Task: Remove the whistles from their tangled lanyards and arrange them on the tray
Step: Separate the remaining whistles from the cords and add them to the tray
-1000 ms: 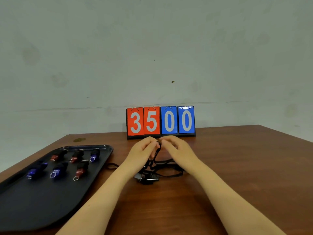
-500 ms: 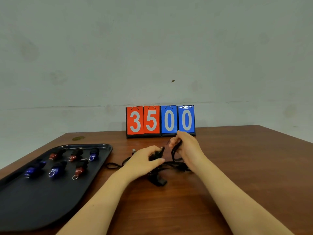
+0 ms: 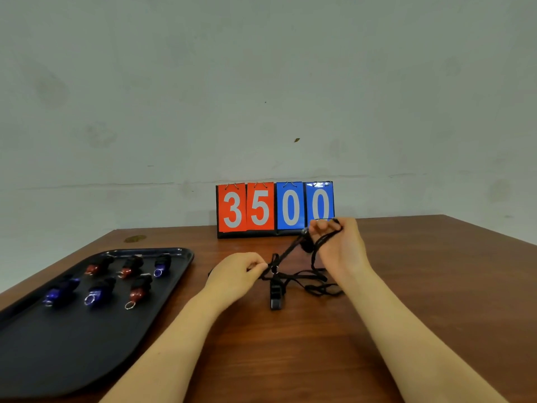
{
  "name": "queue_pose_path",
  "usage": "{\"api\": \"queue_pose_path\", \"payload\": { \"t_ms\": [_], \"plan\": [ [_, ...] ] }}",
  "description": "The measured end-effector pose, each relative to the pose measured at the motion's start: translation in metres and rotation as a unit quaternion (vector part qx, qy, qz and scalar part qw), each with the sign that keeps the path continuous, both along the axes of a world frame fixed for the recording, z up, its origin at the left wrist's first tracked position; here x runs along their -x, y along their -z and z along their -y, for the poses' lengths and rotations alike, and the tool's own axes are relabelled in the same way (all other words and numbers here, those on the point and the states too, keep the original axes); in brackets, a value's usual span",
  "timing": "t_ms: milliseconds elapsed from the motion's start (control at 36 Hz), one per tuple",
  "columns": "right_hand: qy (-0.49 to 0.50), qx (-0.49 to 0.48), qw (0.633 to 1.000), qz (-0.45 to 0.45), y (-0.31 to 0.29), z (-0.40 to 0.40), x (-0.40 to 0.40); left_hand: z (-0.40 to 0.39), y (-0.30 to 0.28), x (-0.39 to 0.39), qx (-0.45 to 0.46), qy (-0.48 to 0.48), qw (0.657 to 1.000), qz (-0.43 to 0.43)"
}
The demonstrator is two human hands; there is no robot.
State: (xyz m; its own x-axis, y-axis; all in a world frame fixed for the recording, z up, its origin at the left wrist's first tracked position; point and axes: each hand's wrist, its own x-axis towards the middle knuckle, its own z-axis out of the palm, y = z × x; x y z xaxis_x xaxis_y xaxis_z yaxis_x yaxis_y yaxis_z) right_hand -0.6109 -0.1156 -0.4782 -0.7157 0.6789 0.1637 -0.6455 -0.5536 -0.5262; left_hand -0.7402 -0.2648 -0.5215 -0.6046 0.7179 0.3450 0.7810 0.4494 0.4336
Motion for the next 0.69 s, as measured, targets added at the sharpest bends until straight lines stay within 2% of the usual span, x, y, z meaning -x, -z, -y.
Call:
{"api": "queue_pose_path", "payload": {
  "t_ms": [56,111,222,306,389,500,583,694],
  "plan": [
    [-0.008,0.023,0.999,-0.023,0.000,-0.003,0.000,0.000,0.002,0.002,0.011,-0.034,0.999,-0.013],
    [-0.012,0.027,0.999,-0.032,-0.001,-0.004,-0.001,-0.001,0.003,0.006,-0.016,-0.091,0.996,-0.017],
    [-0.019,0.034,0.998,-0.042,-0.001,-0.005,-0.002,0.001,0.001,0.018,-0.081,-0.197,0.976,0.044],
    [-0.020,0.038,0.998,-0.046,-0.002,-0.005,-0.002,0.004,0.003,0.019,-0.037,-0.217,0.974,0.063],
    [-0.037,0.050,0.997,-0.050,-0.001,-0.004,-0.001,0.002,0.006,0.012,-0.020,-0.178,0.983,0.043],
    [-0.072,0.032,0.996,-0.038,0.004,0.002,0.004,-0.007,-0.003,-0.012,-0.098,-0.069,0.992,0.029],
    [-0.076,0.038,0.996,-0.027,0.006,0.006,0.008,-0.015,-0.007,-0.033,-0.128,0.016,0.989,0.067],
    [-0.075,0.061,0.995,-0.033,0.007,0.007,0.009,-0.019,-0.001,-0.042,-0.105,0.079,0.981,0.144]
  ]
}}
